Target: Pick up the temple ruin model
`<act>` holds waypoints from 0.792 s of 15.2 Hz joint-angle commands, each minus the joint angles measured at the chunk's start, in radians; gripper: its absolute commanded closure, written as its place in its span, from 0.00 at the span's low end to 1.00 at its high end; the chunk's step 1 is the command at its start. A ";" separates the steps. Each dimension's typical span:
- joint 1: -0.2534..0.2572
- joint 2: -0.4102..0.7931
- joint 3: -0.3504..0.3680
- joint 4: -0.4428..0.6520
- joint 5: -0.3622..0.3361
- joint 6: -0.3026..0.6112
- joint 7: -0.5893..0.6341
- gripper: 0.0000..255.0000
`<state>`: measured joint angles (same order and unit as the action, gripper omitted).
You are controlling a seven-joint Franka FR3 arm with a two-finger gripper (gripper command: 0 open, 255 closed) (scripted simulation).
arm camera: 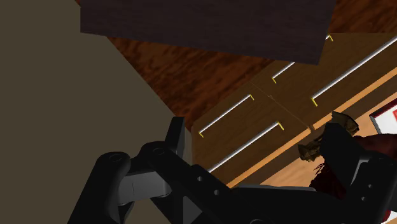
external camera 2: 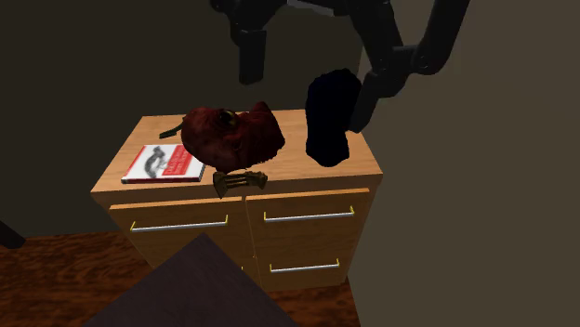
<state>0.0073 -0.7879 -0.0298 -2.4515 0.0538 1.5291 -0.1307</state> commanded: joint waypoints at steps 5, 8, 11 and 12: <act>0.028 -0.018 0.056 -0.119 0.055 0.135 0.039 0.00; 0.056 -0.013 0.101 -0.196 0.099 0.243 0.068 0.00; 0.089 0.011 0.148 -0.261 0.146 0.360 0.096 0.00; 0.101 0.024 0.165 -0.279 0.161 0.401 0.106 0.00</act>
<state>0.0935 -0.7732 0.1137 -2.7109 0.1947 1.8880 -0.0402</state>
